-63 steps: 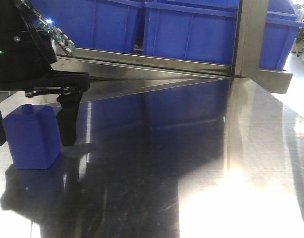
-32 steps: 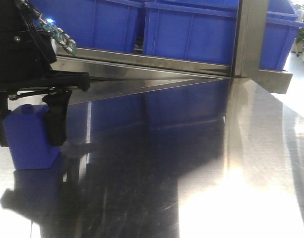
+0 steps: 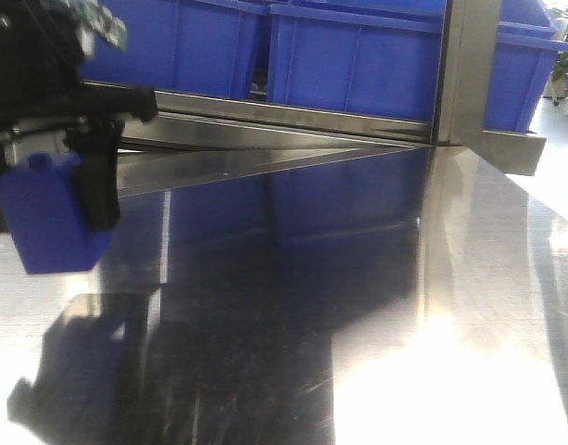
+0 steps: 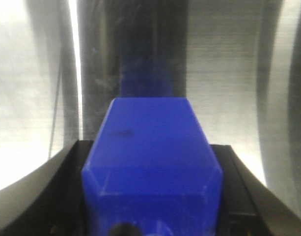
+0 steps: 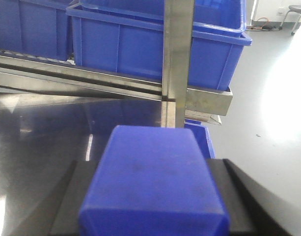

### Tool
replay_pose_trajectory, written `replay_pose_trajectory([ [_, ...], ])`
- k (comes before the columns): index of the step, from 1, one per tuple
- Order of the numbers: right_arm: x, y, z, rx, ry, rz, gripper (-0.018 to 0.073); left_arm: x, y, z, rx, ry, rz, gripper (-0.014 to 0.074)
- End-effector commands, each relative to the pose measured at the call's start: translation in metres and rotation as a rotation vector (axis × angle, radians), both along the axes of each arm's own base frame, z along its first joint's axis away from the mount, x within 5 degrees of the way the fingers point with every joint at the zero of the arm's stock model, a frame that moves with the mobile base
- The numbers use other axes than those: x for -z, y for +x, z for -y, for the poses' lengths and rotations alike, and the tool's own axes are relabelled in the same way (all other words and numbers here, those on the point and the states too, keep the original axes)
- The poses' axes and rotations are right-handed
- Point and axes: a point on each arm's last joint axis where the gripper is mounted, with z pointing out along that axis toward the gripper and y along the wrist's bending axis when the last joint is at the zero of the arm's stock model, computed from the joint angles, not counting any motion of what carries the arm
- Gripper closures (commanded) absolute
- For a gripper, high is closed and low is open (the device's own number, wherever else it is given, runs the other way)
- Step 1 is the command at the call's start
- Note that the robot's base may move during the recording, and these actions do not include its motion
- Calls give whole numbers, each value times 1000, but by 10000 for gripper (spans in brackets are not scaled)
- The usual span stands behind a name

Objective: Pick and sort blue part to right shelf
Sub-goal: 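Close the left gripper on the blue bottle and lift it, then hold both bottles and turn the base away from the table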

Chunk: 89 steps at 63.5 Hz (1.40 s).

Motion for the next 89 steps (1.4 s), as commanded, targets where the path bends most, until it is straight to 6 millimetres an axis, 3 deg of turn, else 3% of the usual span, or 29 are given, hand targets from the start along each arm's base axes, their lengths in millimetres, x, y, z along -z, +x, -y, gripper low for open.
replay_pose_trajectory([
  [1, -18, 0, 1, 8, -6, 118, 137, -34, -11, -1, 134, -71, 153, 208],
  [8, -18, 0, 1, 8, -6, 118, 137, -42, -26, -1, 339, -154, 330, 208],
  [17, -18, 0, 1, 8, -6, 118, 137, -45, -48, -6, 422, -264, 543, 208],
  [42, -18, 0, 1, 8, -6, 118, 137, -35, -103, -53, 245, -305, 1047, 208],
  [57, -18, 0, 1, 8, -6, 118, 137, -28, -126, -89, 130, -249, 1128, 208],
  [72, -18, 0, 1, 8, -6, 118, 137, -42, -146, -123, 15, -117, 1273, 207],
  [89, -18, 0, 1, 8, -6, 118, 137, -54, -174, -139, -45, -26, 1366, 207],
])
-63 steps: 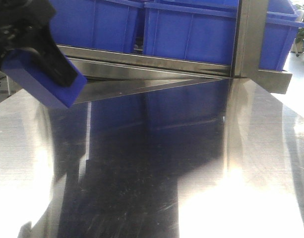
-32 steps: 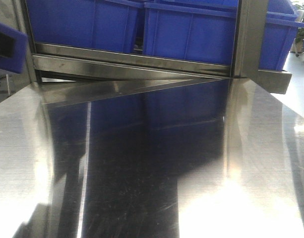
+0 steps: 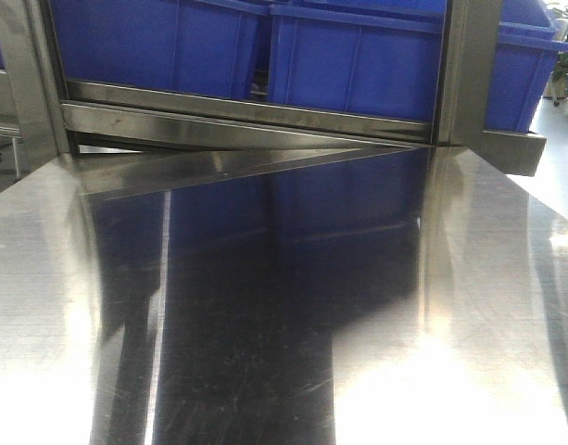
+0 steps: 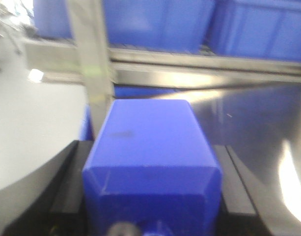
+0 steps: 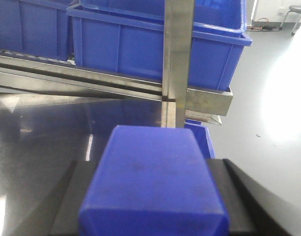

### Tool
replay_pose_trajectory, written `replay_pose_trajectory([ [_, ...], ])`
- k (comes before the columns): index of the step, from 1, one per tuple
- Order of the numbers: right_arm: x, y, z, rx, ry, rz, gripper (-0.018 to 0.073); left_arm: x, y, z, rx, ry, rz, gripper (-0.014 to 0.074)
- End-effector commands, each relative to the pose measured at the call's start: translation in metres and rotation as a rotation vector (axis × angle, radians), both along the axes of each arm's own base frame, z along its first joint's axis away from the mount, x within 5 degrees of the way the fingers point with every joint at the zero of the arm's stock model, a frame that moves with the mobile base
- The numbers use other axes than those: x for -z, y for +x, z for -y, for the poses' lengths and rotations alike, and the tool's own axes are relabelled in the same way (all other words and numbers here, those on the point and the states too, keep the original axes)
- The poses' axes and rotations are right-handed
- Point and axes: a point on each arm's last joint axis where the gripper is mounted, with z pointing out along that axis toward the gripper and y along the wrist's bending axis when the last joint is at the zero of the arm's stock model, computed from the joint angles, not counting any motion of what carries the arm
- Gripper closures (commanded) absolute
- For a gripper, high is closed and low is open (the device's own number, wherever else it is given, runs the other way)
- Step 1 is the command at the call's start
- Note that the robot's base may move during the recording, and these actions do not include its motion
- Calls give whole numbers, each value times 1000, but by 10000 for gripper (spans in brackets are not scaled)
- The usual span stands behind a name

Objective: Pick and sort blue part to right shelf
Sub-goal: 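Hold both bottles and turn the base away from the table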

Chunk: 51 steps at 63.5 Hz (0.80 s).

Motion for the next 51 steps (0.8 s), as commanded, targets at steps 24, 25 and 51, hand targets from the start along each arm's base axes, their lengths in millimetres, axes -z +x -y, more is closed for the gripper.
replay_pose_trajectory([
  [24, -18, 0, 1, 8, -6, 118, 137, -27, -35, -7, -46, -6, 206, 207],
  [25, -18, 0, 1, 8, -6, 118, 137, -27, -35, -7, -46, -6, 206, 208],
  [51, -18, 0, 1, 8, -6, 118, 137, -27, -35, -7, -46, -6, 206, 208],
])
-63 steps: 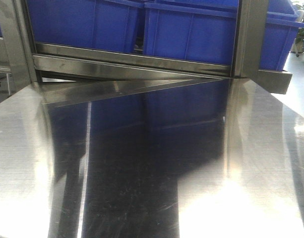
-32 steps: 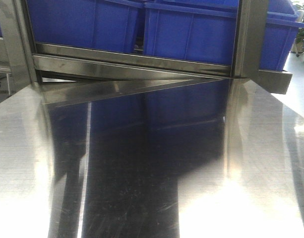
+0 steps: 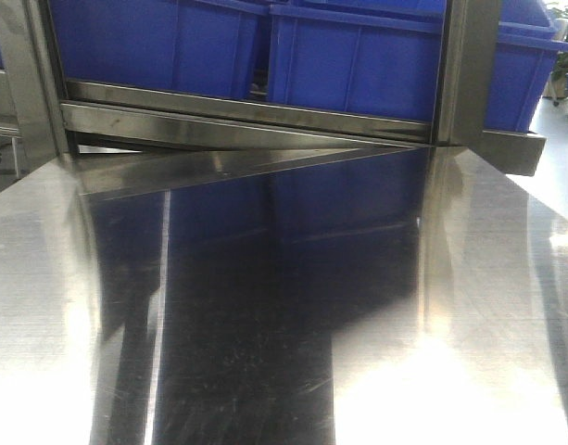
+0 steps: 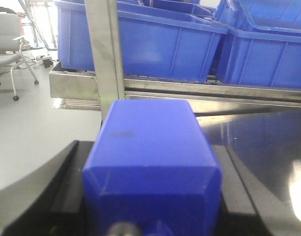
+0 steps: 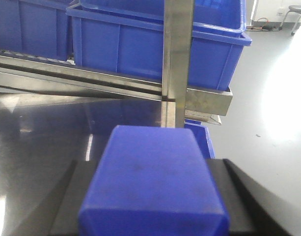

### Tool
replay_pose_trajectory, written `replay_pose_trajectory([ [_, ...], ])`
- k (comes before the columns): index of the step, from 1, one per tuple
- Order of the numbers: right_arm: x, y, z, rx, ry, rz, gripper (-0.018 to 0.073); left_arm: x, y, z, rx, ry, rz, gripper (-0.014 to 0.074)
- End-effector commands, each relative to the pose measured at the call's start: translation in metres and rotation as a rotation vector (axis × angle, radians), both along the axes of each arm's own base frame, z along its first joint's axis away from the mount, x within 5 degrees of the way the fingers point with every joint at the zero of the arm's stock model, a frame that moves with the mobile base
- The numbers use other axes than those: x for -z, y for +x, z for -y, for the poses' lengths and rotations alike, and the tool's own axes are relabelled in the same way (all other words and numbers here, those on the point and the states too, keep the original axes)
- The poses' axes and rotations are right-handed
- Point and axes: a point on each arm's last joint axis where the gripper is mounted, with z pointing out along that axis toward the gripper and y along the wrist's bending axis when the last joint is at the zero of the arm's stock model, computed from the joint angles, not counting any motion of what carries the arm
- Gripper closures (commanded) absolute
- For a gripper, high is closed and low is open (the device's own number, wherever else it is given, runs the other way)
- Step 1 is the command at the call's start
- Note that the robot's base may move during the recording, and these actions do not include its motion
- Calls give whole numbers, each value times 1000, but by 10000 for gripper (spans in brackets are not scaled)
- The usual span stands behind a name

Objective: Pick and sort blue part to right shelf
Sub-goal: 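Hold both bottles and turn the base away from the table, then drive the base down the aisle holding both bottles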

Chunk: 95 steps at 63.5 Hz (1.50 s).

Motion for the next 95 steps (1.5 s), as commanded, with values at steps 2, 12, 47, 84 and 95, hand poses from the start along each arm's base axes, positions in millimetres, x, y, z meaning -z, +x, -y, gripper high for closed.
replay_pose_trajectory([
  [2, -18, 0, 1, 8, -6, 118, 137, -17, -1, -2, -22, -10, 109, 208],
  [12, -18, 0, 1, 8, -6, 118, 137, -17, -1, -2, -22, -10, 109, 207],
  [47, -18, 0, 1, 8, -6, 118, 137, -17, -1, -2, -22, -10, 109, 208],
  [84, -18, 0, 1, 8, -6, 118, 137, -17, -1, -2, -22, -10, 109, 208],
  [95, -18, 0, 1, 8, -6, 118, 137, -17, -1, -2, -22, -10, 109, 208],
])
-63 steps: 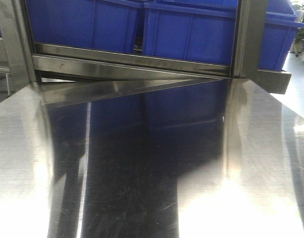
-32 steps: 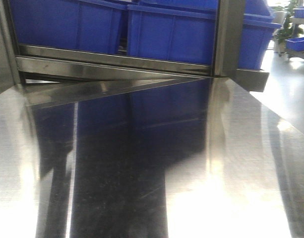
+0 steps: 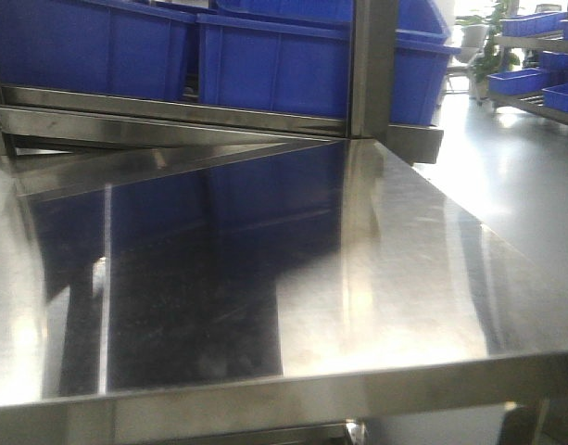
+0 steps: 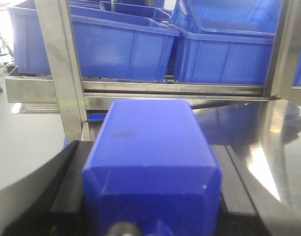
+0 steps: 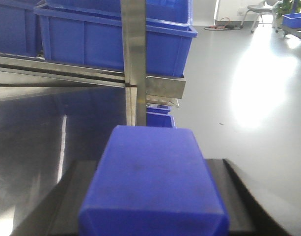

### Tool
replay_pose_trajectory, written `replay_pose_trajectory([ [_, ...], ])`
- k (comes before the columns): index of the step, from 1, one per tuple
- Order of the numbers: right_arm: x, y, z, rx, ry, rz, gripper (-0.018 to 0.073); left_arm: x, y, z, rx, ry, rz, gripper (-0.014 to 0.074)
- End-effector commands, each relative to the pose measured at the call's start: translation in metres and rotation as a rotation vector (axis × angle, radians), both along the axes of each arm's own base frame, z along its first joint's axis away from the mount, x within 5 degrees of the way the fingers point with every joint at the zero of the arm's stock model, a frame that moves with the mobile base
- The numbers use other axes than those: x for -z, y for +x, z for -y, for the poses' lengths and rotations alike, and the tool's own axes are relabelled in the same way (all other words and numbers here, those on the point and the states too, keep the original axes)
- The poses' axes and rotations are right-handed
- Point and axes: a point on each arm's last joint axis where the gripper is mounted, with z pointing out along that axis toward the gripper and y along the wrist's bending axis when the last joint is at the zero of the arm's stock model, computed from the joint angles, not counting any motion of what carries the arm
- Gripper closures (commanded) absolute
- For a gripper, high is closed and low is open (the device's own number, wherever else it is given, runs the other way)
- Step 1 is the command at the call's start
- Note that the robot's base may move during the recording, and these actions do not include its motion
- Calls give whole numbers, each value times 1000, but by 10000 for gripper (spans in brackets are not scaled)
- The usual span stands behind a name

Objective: Pick and sort blue part to right shelf
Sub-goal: 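Drive the base down the aisle holding both bottles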

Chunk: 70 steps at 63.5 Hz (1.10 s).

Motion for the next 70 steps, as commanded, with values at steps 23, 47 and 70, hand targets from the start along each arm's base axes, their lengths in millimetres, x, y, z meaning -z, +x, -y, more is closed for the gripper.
replay_pose_trajectory([
  [23, -18, 0, 1, 8, -6, 118, 137, -17, -1, -2, -22, -11, 111, 208],
  [47, -18, 0, 1, 8, -6, 118, 137, -17, 0, -2, -22, -11, 108, 208],
  [70, -18, 0, 1, 8, -6, 118, 137, -17, 0, -2, -21, -13, 108, 207],
])
